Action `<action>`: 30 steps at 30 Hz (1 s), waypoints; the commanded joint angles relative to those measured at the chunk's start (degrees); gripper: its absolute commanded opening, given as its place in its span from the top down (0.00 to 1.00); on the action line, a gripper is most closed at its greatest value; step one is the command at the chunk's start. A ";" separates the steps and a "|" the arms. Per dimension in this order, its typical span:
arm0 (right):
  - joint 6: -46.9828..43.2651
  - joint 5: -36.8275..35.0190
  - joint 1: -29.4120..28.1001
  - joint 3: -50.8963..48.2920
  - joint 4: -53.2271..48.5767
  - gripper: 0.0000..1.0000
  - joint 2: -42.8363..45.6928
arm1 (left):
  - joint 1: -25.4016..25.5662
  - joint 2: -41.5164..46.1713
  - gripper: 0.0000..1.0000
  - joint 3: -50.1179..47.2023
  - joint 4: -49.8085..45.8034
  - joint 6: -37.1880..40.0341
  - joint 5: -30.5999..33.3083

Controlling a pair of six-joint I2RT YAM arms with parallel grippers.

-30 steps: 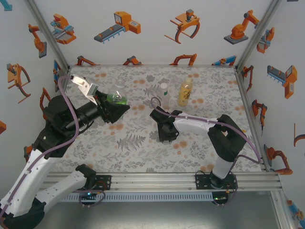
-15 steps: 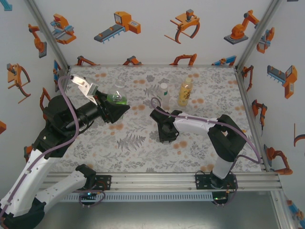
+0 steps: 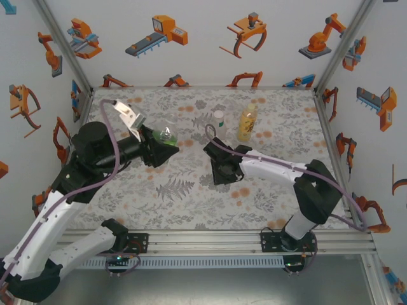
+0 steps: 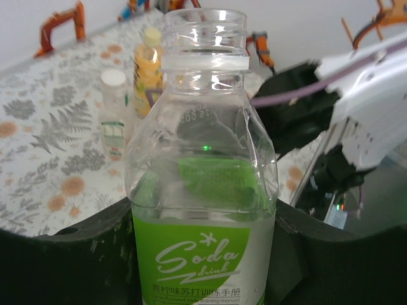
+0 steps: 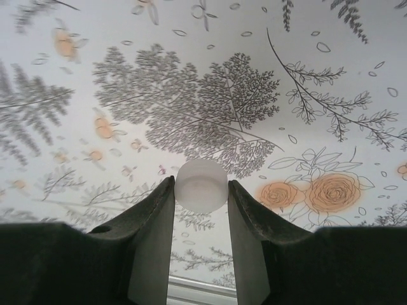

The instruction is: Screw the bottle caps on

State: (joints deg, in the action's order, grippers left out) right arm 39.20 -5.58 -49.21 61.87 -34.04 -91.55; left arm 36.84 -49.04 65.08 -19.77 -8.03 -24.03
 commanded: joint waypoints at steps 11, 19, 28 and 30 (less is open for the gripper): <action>-12.50 10.44 2.80 -3.36 5.65 0.78 22.67 | 5.88 -7.82 1.00 0.70 -16.04 22.98 -8.36; -22.35 19.90 2.89 -4.54 12.46 0.85 35.97 | 8.68 -7.90 1.00 -0.71 -19.24 32.07 -11.09; -37.95 40.66 2.89 -0.01 12.33 0.86 40.51 | 12.62 -9.18 1.00 1.74 -24.93 38.51 -8.96; -40.33 43.34 2.89 0.51 12.89 0.86 40.60 | 13.39 -9.45 1.00 2.37 -25.31 38.89 -8.59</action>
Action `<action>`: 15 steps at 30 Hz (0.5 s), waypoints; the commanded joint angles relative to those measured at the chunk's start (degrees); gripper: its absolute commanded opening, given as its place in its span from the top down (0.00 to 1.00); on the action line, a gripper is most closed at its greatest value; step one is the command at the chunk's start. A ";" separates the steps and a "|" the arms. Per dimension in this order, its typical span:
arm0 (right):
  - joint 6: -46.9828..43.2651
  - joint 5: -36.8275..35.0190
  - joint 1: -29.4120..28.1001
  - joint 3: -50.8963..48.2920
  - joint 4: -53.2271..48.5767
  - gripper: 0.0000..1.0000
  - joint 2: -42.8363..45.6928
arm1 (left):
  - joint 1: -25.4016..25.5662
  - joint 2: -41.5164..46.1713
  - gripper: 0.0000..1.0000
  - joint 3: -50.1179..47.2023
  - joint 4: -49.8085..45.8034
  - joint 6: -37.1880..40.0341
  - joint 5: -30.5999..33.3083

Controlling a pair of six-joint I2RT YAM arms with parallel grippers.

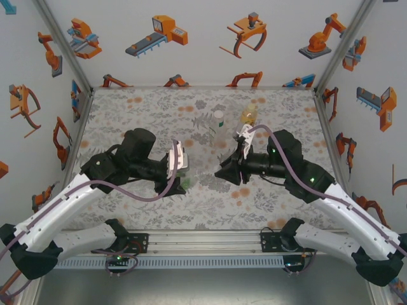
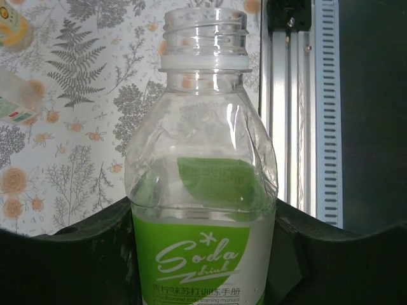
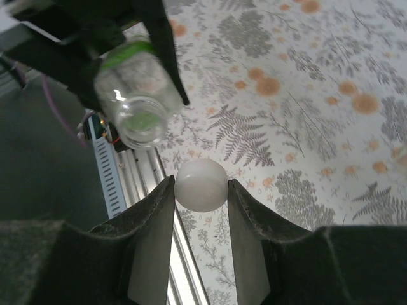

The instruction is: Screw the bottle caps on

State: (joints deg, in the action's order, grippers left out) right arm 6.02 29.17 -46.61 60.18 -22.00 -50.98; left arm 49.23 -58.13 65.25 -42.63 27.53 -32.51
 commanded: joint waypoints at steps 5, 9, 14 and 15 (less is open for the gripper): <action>-12.10 12.37 0.29 3.07 2.46 0.89 -0.10 | 2.57 -0.70 1.00 3.10 -2.46 4.00 0.69; -13.79 15.89 0.23 4.02 3.29 0.90 -1.22 | 3.37 -1.21 1.00 3.55 -2.54 4.37 0.69; -13.77 18.55 0.20 4.25 4.42 0.91 -2.70 | 3.94 -1.78 1.00 4.00 -2.54 4.77 0.69; -13.77 18.60 0.10 4.32 4.42 0.91 -2.81 | 3.99 -1.83 1.00 4.09 -2.50 4.81 0.75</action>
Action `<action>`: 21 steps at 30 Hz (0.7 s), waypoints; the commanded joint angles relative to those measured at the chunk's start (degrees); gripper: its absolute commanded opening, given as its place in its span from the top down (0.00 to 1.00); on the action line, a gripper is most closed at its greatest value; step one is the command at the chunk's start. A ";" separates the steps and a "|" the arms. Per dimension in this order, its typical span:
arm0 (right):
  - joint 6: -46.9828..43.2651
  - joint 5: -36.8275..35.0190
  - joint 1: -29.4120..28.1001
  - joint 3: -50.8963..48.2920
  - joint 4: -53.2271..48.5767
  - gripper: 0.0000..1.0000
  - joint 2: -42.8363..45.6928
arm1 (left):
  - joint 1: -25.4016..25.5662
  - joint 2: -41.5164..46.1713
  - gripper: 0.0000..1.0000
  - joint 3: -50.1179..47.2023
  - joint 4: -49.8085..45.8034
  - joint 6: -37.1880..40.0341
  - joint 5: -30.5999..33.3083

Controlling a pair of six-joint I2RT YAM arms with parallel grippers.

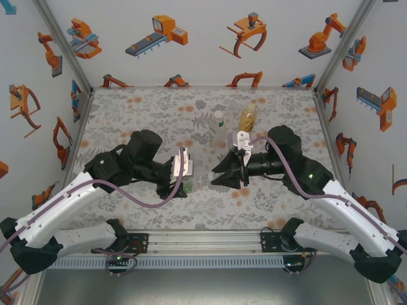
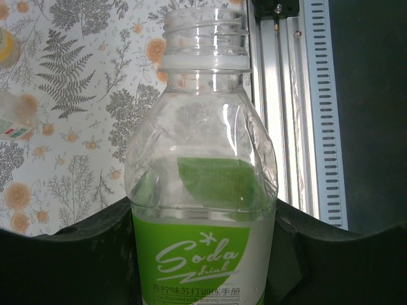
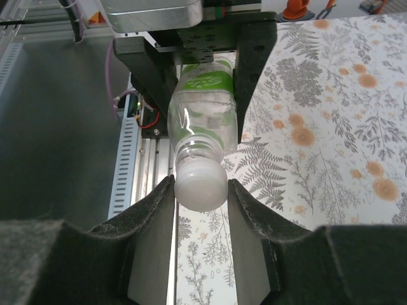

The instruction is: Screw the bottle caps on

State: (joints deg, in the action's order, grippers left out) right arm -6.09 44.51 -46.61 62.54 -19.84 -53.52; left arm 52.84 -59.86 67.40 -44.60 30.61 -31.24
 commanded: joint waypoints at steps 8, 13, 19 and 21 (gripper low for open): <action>-1.39 2.49 -0.75 0.72 3.51 0.93 -0.55 | 0.69 -0.43 1.00 2.31 -0.58 1.97 -0.13; -1.10 0.54 -1.53 -0.47 4.49 0.94 -0.36 | 0.69 -0.22 1.00 2.05 0.12 1.82 -0.22; -1.12 -1.30 -2.15 -1.52 4.36 0.96 -0.27 | 0.73 0.52 1.00 1.42 1.35 1.23 -0.40; -1.15 -1.83 -2.33 -1.58 4.21 0.97 -0.25 | 0.69 0.78 1.00 1.29 1.75 1.04 -0.39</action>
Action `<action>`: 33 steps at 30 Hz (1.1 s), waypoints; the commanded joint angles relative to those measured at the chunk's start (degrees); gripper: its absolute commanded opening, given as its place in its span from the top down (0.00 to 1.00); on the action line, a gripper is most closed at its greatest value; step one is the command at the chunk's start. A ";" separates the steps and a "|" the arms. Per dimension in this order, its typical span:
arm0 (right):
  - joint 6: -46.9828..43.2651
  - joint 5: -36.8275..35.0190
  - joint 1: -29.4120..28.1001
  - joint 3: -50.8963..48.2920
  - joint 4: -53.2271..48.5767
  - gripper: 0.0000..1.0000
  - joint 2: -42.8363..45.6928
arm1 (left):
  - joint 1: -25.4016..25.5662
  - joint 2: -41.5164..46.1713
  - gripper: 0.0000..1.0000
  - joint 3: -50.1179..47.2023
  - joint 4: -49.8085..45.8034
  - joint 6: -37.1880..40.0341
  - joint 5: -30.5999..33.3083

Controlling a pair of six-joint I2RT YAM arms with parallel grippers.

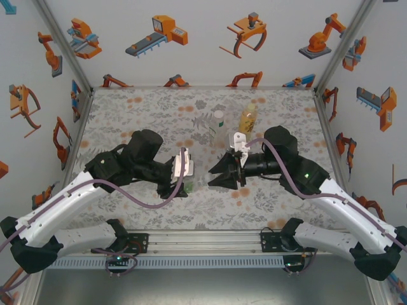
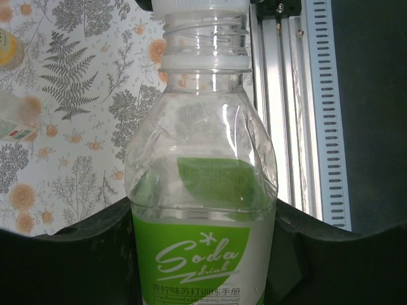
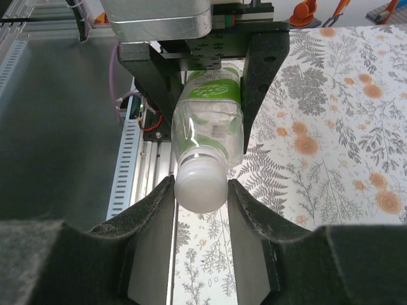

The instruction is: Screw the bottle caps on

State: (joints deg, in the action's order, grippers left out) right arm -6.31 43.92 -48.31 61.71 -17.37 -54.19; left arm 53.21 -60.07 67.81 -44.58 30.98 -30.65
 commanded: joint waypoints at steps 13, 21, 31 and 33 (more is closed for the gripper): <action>-1.23 -3.58 -0.90 -1.95 3.18 1.00 1.43 | 0.30 1.72 1.00 0.22 3.35 -0.21 -0.94; -1.25 -2.33 -1.34 -1.67 3.67 1.00 1.10 | 0.30 1.15 1.00 0.39 3.28 -0.15 -1.66; -1.25 0.52 -1.50 -0.28 3.32 1.00 0.14 | 0.37 0.25 1.00 0.54 2.57 0.42 -5.61; -1.23 1.14 -1.52 -0.18 3.22 1.00 -0.04 | 0.40 -0.02 1.00 0.80 2.22 0.57 -6.25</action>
State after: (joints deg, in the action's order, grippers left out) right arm -6.33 43.31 -49.39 60.49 -15.57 -53.58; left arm 53.21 -59.77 67.81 -43.70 30.79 -32.14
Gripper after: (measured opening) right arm 0.367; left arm 0.531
